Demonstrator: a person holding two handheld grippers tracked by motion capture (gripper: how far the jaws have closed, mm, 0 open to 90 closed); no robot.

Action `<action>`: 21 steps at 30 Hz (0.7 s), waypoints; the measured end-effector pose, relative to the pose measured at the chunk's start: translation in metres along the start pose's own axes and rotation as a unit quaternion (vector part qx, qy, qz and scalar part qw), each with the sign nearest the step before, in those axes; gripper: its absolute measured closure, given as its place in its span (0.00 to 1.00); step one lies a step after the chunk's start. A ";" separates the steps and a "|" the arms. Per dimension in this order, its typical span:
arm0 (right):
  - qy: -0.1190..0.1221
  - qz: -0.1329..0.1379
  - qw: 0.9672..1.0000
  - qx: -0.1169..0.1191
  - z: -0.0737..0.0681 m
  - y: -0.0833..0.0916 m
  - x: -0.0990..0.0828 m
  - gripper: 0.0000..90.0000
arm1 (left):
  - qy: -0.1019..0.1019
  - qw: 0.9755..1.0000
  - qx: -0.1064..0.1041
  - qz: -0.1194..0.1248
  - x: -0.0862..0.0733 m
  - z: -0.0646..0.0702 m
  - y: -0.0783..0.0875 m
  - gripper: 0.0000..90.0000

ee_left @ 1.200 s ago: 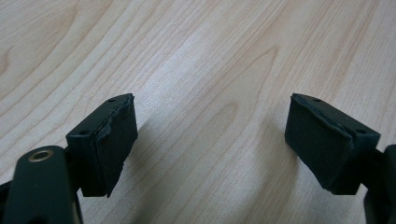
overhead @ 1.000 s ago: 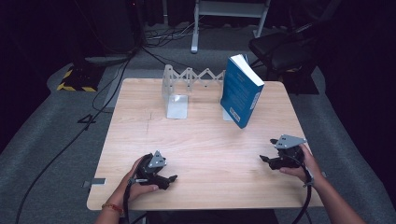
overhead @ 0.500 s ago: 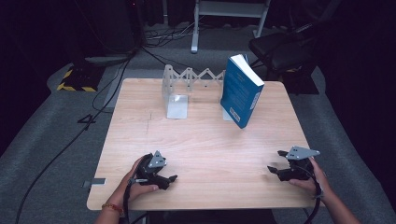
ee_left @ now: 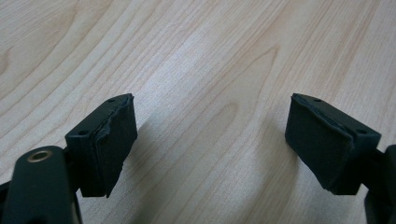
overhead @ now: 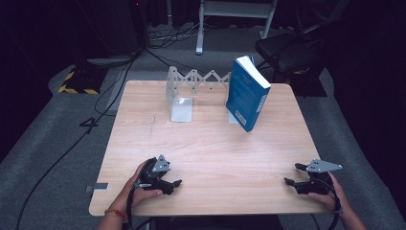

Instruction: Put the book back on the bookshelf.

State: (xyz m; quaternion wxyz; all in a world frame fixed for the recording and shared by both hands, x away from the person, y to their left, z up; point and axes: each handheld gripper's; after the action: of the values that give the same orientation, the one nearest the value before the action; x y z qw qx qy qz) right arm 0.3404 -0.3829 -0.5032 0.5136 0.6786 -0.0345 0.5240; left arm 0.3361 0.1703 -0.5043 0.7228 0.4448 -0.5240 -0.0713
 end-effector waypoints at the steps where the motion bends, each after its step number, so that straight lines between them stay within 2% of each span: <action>1: -0.003 0.001 1.000 0.000 0.000 0.001 -0.002 0.23 | 0.000 1.000 0.000 0.000 0.000 0.000 0.000 0.19; 7: -0.028 -0.007 1.000 -0.001 0.005 0.006 -0.007 0.22 | 0.000 1.000 0.000 0.000 0.000 0.000 0.000 0.19; 21: -0.027 -0.006 1.000 -0.001 0.004 0.006 -0.007 0.22 | 0.006 1.000 0.003 0.000 -0.001 0.001 0.000 0.19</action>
State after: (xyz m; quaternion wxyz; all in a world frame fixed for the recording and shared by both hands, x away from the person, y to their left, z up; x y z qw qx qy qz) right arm 0.3370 -0.3922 -0.5043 0.5167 0.6923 -0.0449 0.5018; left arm 0.3348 0.1702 -0.5044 0.7244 0.4471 -0.5204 -0.0670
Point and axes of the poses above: each handheld gripper's, and its own axes: y roughly backward along the jaws, x roughly out of its top, z roughly to its right, and after that the axes turned 3 degrees about -x, right-handed
